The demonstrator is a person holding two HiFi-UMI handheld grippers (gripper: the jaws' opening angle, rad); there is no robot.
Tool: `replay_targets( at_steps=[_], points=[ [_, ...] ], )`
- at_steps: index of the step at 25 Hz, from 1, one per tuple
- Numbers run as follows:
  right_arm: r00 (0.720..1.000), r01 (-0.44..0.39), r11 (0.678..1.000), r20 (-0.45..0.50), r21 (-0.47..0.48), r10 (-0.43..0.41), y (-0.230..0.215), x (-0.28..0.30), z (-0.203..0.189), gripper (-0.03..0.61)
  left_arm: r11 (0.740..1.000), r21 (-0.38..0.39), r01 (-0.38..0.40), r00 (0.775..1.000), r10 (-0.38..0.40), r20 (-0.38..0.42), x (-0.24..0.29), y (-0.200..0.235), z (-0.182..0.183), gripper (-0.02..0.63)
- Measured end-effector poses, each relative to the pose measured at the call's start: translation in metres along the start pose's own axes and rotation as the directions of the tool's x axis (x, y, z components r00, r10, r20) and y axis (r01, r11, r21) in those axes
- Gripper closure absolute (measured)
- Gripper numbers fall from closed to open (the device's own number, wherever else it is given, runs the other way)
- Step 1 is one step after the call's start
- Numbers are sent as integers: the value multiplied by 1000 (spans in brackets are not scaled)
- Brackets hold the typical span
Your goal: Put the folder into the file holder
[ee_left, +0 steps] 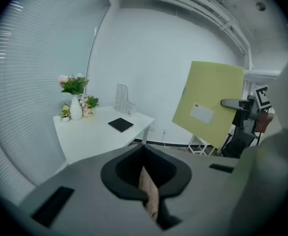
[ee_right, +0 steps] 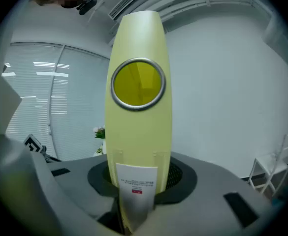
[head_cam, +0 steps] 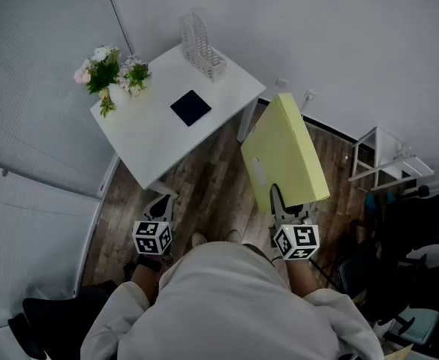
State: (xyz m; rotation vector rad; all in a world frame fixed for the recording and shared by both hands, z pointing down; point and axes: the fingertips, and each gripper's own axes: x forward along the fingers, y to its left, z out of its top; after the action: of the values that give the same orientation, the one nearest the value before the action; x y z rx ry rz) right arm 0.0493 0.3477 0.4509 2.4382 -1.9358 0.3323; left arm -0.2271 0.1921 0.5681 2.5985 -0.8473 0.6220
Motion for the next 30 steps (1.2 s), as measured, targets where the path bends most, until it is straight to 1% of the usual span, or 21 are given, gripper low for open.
replay_targets(
  at_steps=[12,17,21,24,26,28,30],
  points=[
    [1000,-13,1000,5,7,13,-21,-6,-1,426,1000,9,-3,1000,3,-18,7,-24,-4,606],
    [999,-42,998,23,50,41,-33,-8,3,419,1000,14,-6,999,6,-33,15,-38,-6,606],
    [998,-66,997,23,48,65,-46,-9,2,419,1000,14,-8,999,9,-41,21,-57,-9,606],
    [996,-82,996,22,38,81,-58,1,-2,419,1000,4,-13,999,13,-48,27,-66,-15,606],
    [996,-85,995,3,45,85,-62,9,-10,420,1000,2,-17,997,17,-77,29,-68,-26,606],
    [995,-92,994,-18,55,94,-64,16,-16,420,1000,-7,-27,994,27,-105,29,-65,-36,606],
    [994,-105,993,-29,52,107,-65,33,-18,420,999,-26,-45,993,42,-109,37,-55,-34,605]
  ],
)
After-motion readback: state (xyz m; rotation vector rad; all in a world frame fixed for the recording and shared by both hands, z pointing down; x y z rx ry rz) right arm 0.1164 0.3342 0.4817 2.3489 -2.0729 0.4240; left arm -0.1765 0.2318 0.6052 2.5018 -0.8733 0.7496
